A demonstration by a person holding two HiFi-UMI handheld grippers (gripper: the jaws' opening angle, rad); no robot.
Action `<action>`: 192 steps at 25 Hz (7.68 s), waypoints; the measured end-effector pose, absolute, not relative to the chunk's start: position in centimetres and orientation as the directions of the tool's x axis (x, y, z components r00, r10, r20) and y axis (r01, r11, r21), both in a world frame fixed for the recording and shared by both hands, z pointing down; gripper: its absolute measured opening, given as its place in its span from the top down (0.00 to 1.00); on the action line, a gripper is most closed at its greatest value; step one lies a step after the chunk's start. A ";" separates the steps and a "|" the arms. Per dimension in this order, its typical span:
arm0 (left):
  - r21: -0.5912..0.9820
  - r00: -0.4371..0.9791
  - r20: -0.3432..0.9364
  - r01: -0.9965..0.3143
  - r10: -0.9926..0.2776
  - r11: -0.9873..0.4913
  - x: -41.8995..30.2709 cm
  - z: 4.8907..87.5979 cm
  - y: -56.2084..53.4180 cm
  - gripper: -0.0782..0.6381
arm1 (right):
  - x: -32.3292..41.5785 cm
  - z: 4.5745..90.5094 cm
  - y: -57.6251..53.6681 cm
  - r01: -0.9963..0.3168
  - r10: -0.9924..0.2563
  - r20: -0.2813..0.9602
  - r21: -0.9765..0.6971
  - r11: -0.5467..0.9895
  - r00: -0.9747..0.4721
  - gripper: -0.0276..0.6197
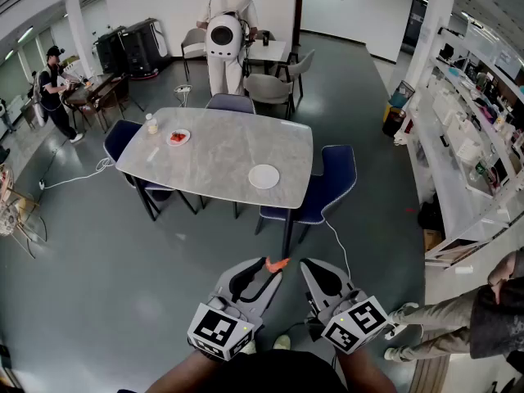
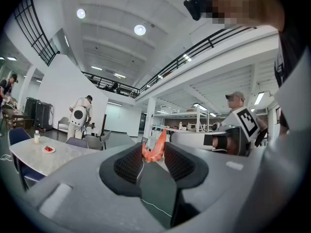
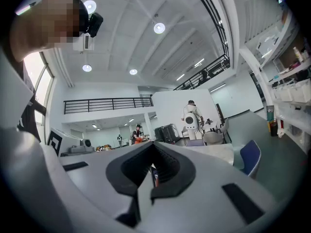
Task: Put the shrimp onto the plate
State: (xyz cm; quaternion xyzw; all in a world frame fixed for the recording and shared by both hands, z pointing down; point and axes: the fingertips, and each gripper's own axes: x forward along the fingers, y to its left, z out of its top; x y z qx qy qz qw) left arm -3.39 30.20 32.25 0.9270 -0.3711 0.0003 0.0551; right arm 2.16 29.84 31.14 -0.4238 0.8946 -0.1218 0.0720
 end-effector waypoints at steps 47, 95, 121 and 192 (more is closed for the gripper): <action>0.078 0.646 0.095 -0.764 -0.758 -0.641 0.9 33.6 28.7 0.70 | 8.5 32.6 28.7 -0.688 -0.743 -0.063 -0.334 0.645 -0.666 0.95; 0.083 0.729 0.157 -0.682 -0.667 -0.726 -5.2 38.3 -3.6 0.70 | 1.2 35.3 -2.3 -0.770 -0.819 0.026 -0.357 0.528 -0.573 0.95; 0.038 0.642 0.393 -0.727 -0.658 -0.686 -2.4 49.7 -21.1 0.70 | 3.5 41.7 -21.5 -0.685 -0.743 0.067 -0.452 0.572 -0.665 0.95; -0.055 0.551 0.685 -0.613 -0.476 -0.788 -0.7 62.9 -28.6 0.70 | 4.7 52.6 -29.0 -0.759 -0.764 0.250 -0.487 0.432 -0.595 0.95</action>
